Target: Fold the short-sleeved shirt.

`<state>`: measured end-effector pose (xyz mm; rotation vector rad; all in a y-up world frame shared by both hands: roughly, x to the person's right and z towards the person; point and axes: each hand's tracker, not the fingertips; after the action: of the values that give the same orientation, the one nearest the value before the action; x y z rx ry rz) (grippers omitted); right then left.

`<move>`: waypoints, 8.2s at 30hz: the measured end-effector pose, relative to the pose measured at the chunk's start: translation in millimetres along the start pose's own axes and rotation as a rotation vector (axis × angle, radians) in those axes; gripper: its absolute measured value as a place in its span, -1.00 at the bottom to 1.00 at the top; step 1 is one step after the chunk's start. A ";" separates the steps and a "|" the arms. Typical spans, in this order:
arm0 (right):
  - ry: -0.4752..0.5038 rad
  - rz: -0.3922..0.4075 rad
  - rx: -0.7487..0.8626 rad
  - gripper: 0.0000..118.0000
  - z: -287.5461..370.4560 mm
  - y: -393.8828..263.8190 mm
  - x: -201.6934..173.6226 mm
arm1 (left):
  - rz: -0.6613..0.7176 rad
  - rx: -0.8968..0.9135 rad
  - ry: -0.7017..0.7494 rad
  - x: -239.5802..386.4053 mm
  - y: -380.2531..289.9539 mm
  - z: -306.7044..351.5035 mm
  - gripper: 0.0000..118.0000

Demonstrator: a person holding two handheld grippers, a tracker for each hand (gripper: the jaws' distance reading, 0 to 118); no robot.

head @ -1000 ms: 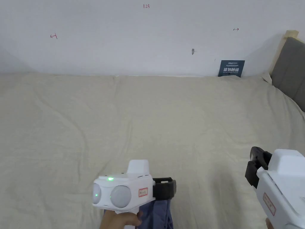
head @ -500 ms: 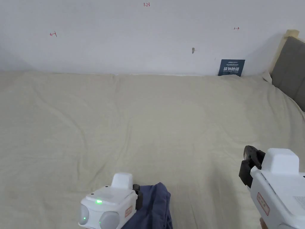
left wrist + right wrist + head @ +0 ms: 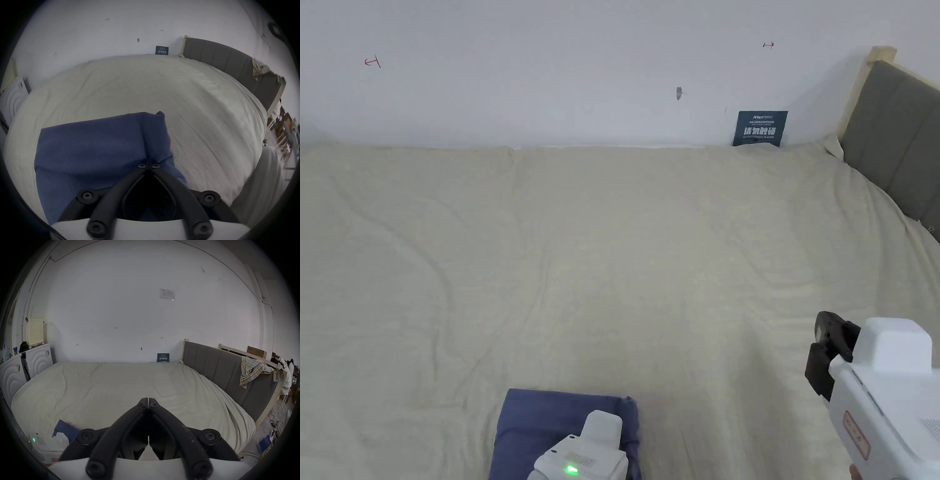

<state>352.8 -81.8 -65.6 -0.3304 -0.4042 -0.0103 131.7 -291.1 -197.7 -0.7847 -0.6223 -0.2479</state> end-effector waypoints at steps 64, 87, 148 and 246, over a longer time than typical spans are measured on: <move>0.198 0.056 0.137 -0.97 -7.6 13.2 -114.1 | 0.189 0.650 0.316 -192.2 72.6 250.4 -0.99; 0.314 0.231 -0.390 -0.97 -101.1 -191.3 -192.9 | 0.239 0.544 0.248 -200.6 56.5 226.4 -0.99; 0.418 0.100 -0.024 -0.97 -58.3 -17.3 -277.3 | 0.596 -0.190 0.423 -593.7 -25.9 225.0 -0.67; 0.114 0.058 0.316 -0.97 19.9 87.4 -95.8 | 0.137 0.754 0.390 -157.6 116.3 266.7 -1.00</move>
<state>263.6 2.0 -112.9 -0.0294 -0.2777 0.0905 -58.0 -20.6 -216.6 -0.0410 -0.2490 -0.0243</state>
